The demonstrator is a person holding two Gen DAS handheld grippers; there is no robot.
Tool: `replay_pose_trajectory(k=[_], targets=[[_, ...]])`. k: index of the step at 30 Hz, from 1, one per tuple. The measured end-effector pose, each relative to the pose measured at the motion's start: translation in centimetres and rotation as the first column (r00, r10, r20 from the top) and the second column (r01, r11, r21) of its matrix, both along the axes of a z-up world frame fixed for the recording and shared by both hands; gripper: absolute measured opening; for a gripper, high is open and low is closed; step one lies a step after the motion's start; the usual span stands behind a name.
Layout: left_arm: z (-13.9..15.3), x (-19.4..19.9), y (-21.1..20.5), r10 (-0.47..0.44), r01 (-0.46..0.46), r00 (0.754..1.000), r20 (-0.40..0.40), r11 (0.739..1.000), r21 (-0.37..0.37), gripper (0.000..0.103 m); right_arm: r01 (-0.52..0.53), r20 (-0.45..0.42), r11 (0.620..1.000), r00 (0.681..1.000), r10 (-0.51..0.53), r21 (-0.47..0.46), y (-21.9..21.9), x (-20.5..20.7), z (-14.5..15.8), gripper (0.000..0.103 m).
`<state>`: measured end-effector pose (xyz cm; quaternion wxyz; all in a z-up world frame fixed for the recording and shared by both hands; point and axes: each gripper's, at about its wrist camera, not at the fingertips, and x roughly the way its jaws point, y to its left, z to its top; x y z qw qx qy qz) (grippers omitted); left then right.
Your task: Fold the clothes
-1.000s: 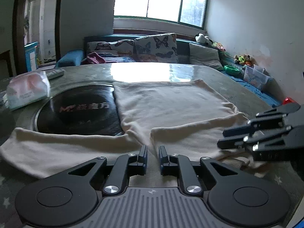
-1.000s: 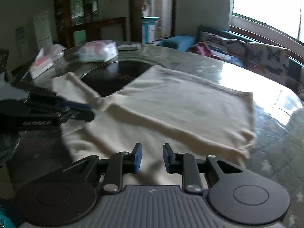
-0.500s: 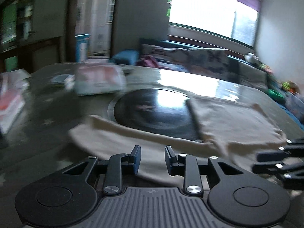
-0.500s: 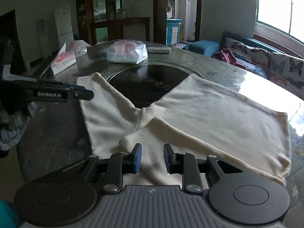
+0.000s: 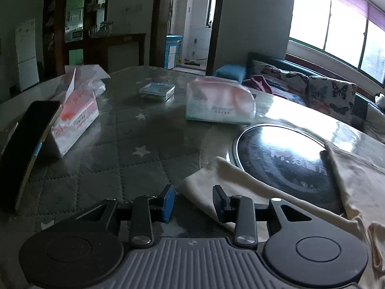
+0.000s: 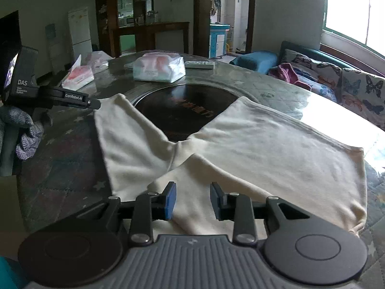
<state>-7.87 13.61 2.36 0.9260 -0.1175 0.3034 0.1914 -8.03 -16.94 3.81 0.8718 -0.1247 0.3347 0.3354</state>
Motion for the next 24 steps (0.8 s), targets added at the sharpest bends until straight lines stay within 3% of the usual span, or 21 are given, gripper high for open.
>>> replay_pose_trajectory(k=[7, 15, 24], targets=[[-0.4, 0.5, 0.4, -0.003, 0.004, 1.000, 0.002, 1.000, -0.022, 0.034, 0.018, -0.020, 1.000, 1.000, -0.018, 0.024, 0.3, 1.3, -0.5, 0.031], [-0.2, 0.6, 0.8, -0.011, 0.013, 0.999, 0.040, 0.999, -0.050, 0.011, 0.014, -0.029, 0.999, 1.000, -0.012, 0.051, 1.6, 2.3, -1.0, 0.032], [2.6, -0.1, -0.2, -0.071, 0.080, 0.987, 0.143, 0.995, -0.058, 0.006, 0.017, -0.018, 0.997, 1.000, -0.016, 0.074, 1.6, 2.0, -0.7, 0.037]])
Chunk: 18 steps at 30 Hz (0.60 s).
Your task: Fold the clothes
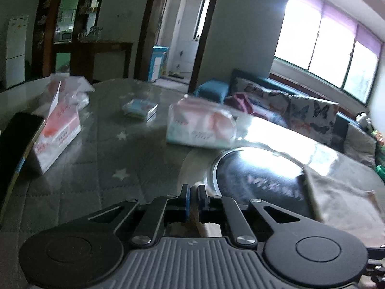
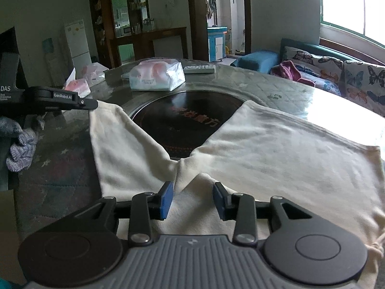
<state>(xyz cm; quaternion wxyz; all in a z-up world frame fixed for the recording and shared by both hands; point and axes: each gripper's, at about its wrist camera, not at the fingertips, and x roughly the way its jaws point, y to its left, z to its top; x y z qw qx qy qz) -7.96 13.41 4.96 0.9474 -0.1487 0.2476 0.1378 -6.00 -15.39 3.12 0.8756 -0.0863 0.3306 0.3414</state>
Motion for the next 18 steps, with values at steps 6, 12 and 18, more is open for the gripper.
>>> replay_pose_trajectory(k=[6, 12, 18], targets=[[2.7, -0.7, -2.3, -0.081, 0.081, 0.994, 0.071, 0.997, -0.005, 0.006, 0.033, 0.021, 0.999, 0.999, -0.033, 0.014, -2.0, -0.8, 1.1, 0.037], [5.7, -1.3, -7.1, -0.219, 0.219, 0.966, 0.139, 0.976, 0.013, 0.006, 0.087, 0.031, 0.996, 0.996, -0.088, 0.037, -4.8, -1.8, 1.9, 0.037], [7.5, -1.3, -13.4, -0.387, 0.386, 0.907, 0.167, 0.922, 0.043, 0.006, 0.160, 0.022, 0.985, 0.987, -0.161, 0.069, -8.0, -2.5, 1.8, 0.037]])
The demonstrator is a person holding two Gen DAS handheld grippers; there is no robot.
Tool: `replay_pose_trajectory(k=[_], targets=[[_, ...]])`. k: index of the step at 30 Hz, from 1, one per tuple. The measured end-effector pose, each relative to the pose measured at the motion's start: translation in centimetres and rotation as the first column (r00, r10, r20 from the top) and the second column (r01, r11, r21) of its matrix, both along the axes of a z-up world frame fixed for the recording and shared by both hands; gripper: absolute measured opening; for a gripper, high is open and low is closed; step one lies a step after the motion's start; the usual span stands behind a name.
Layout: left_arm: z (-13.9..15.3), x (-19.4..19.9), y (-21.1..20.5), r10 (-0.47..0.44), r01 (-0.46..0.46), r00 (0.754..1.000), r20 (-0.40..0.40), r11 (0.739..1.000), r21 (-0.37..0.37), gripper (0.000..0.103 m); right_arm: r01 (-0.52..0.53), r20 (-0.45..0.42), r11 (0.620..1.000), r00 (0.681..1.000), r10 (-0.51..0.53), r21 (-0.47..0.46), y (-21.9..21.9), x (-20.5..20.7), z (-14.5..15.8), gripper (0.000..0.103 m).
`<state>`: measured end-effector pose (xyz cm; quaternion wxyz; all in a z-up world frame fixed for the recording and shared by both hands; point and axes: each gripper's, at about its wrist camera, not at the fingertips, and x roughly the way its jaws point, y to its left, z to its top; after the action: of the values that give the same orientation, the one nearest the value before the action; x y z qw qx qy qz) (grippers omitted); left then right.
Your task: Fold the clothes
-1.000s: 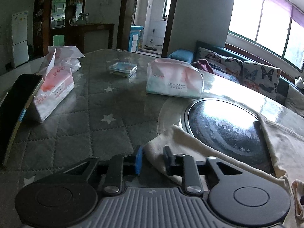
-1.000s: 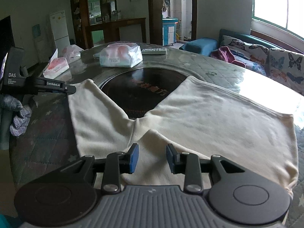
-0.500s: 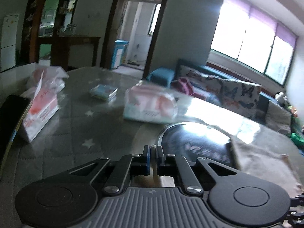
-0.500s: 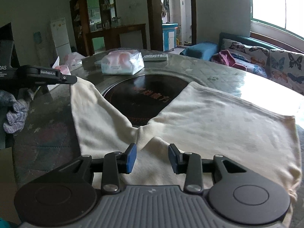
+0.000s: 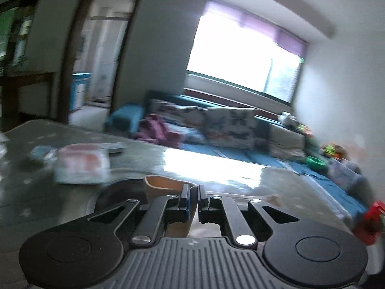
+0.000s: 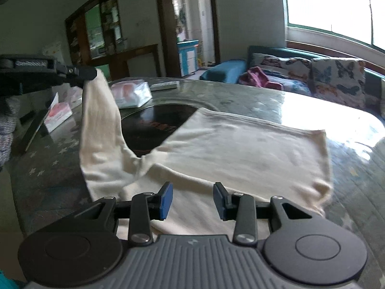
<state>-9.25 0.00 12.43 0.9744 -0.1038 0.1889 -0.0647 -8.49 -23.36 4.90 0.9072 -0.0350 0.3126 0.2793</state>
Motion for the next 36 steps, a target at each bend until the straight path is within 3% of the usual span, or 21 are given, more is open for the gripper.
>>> replay_pose_trajectory(k=[11, 18, 20, 21, 23, 26, 33, 36], targets=[[-1.1, 1.5, -10.8, -0.244, 0.244, 0.970, -0.016, 0.970, 0.000, 0.006, 0.145, -0.024, 0.989, 0.989, -0.145, 0.036, -6.2, -1.2, -0.9, 0.037], [-4.8, 2.1, -14.8, -0.353, 0.356, 0.926, -0.133, 0.935, -0.004, 0.010, 0.219, -0.044, 0.975, 0.975, -0.217, 0.038, -8.6, -1.7, -1.6, 0.037], [-5.4, 1.9, -14.7, -0.373, 0.378, 0.915, -0.156, 0.926, 0.001, 0.016, 0.238, -0.044, 0.971, 0.971, -0.236, 0.041, -9.2, -1.8, -1.6, 0.037], [-5.6, 1.7, -14.5, -0.378, 0.384, 0.911, -0.164, 0.923, 0.005, 0.027, 0.247, -0.042, 0.968, 0.969, -0.245, 0.043, -9.4, -1.8, -1.6, 0.037], [-6.1, 1.2, -13.8, -0.380, 0.388, 0.910, -0.169, 0.921, 0.018, 0.034, 0.257, -0.039, 0.965, 0.966, -0.255, 0.051, -9.7, -1.9, -1.4, 0.037], [-6.6, 0.1, -12.1, -0.357, 0.371, 0.919, -0.169, 0.927, 0.061, 0.034, 0.267, -0.035, 0.962, 0.964, -0.265, 0.064, -10.0, -1.9, -1.2, 0.037], [-8.0, -0.7, -6.0, -0.206, 0.237, 0.955, -0.212, 0.963, 0.131, 0.034, 0.225, -0.047, 0.972, 0.974, -0.222, 0.065, -8.7, -0.8, -1.4, 0.037], [-8.7, -0.9, -4.1, -0.156, 0.190, 0.959, -0.236, 0.974, 0.127, 0.034, 0.202, -0.055, 0.978, 0.978, -0.199, 0.056, -7.6, 0.1, -1.8, 0.037]])
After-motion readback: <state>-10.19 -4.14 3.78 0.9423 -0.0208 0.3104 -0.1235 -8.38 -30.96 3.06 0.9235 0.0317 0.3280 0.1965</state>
